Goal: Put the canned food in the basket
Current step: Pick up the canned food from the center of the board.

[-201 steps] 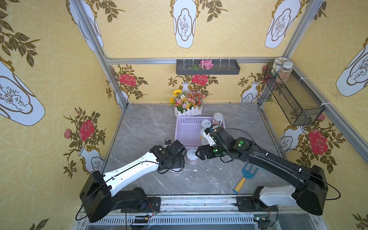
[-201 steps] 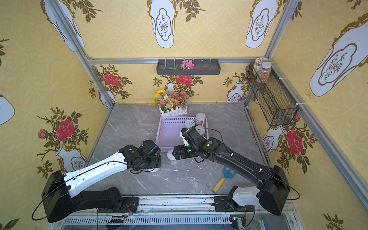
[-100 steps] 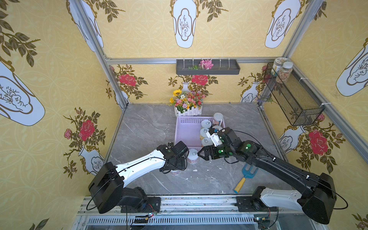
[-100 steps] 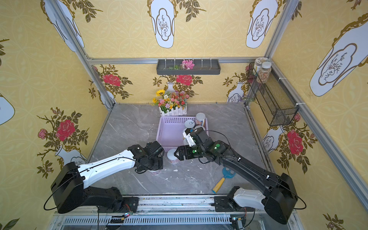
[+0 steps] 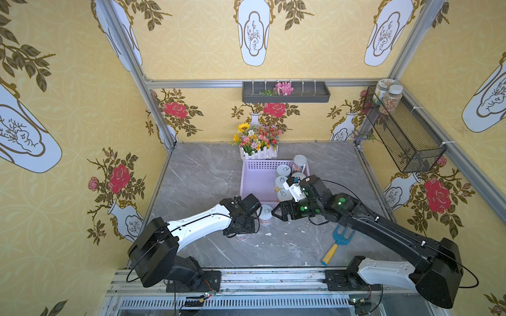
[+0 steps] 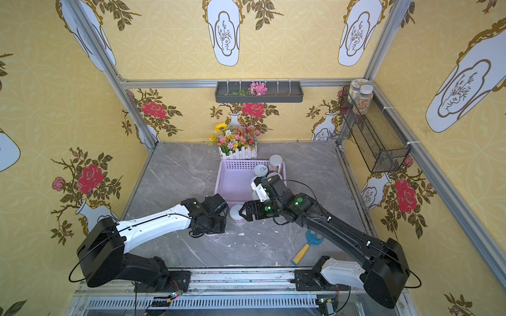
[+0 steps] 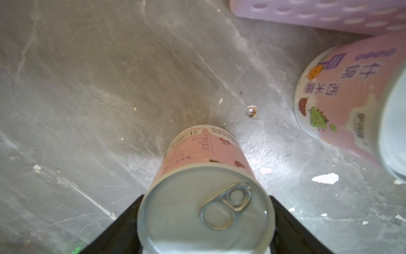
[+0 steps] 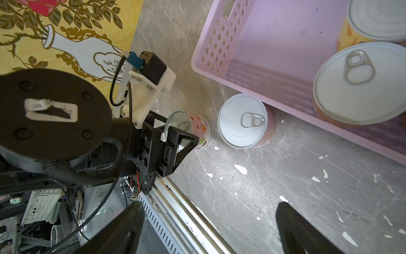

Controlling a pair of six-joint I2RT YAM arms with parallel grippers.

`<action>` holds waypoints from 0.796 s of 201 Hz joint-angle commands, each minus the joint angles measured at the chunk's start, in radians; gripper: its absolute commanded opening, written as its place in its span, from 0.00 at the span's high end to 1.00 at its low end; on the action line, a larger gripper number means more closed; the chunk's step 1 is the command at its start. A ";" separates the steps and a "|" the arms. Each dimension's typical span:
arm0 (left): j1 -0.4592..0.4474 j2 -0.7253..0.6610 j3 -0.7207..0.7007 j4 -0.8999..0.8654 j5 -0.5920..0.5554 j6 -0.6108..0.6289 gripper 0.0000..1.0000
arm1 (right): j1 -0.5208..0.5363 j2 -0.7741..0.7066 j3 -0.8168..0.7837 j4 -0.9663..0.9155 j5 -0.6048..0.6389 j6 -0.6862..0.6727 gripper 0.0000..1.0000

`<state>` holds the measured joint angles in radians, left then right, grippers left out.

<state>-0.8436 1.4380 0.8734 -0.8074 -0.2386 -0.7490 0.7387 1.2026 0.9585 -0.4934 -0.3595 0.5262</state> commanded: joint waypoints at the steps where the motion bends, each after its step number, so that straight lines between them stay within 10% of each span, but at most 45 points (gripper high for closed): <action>1: 0.000 0.012 0.002 0.016 0.022 0.017 0.18 | 0.000 -0.001 0.003 0.030 0.002 0.001 0.03; 160: 0.000 -0.170 0.082 -0.145 -0.030 0.039 0.22 | -0.004 -0.037 0.005 0.030 0.010 0.000 0.02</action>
<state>-0.8436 1.2938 0.9073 -0.8955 -0.2516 -0.7410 0.7380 1.1702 0.9565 -0.4938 -0.3595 0.5262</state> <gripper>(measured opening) 0.802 0.977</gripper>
